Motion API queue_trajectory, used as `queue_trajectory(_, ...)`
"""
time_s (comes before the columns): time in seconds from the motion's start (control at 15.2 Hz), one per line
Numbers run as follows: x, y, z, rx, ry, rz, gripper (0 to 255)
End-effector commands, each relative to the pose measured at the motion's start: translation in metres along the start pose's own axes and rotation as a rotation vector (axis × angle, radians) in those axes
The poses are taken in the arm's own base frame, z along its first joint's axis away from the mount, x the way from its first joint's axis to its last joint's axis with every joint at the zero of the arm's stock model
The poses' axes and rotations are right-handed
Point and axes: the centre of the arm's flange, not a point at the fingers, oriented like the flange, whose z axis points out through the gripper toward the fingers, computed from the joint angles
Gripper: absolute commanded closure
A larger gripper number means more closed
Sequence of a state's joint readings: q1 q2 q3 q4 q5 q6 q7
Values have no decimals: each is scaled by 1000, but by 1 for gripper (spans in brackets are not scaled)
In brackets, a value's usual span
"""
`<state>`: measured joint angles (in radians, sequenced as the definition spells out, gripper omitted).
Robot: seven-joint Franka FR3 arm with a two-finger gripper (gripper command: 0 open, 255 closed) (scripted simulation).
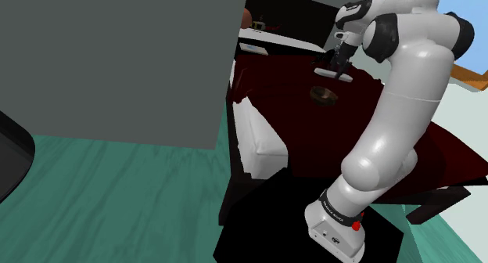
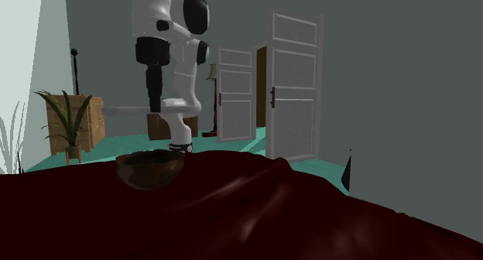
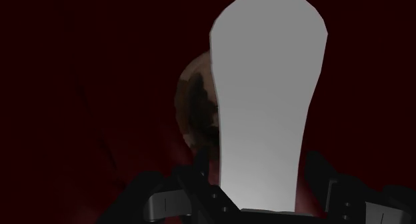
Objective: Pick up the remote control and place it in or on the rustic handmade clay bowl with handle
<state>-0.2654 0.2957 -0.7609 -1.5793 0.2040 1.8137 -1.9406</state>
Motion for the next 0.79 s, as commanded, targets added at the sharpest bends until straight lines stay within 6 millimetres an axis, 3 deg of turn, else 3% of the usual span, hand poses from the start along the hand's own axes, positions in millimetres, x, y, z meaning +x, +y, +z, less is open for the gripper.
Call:
queue_trajectory(0.0,-25,3,1,0,0,-2,255)
queue_trajectory(0.07,-35,5,1,0,0,-2,255)
queue_trajectory(0.73,-34,4,54,0,0,-2,255)
